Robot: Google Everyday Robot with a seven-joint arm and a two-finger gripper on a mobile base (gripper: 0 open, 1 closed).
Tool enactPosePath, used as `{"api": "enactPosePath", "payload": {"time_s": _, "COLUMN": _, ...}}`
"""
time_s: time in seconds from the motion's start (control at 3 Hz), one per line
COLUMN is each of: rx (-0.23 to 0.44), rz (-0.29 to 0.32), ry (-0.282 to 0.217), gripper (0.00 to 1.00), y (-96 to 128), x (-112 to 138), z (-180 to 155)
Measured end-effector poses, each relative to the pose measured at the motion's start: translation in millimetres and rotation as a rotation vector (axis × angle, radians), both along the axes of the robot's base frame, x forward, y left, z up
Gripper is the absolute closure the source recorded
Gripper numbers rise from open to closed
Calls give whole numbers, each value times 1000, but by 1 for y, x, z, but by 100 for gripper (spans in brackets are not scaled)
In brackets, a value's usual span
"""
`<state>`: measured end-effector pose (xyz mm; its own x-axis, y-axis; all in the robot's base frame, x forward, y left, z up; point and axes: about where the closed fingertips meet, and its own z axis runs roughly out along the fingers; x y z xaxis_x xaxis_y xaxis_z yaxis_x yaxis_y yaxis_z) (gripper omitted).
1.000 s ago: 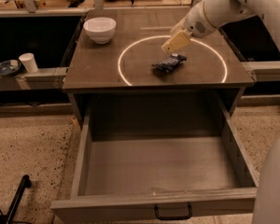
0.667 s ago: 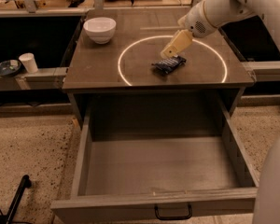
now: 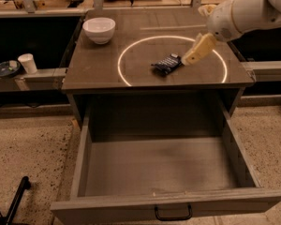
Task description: Pick rxbar blueberry from top drawer and place on counter
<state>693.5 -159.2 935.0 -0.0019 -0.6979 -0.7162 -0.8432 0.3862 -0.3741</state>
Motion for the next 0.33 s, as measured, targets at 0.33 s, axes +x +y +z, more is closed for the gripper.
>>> {"api": "enactPosePath", "payload": {"time_s": 0.33, "rx": -21, "rz": 8, "ry": -23, "gripper": 0, "y": -13, "x": -4, "z": -2}}
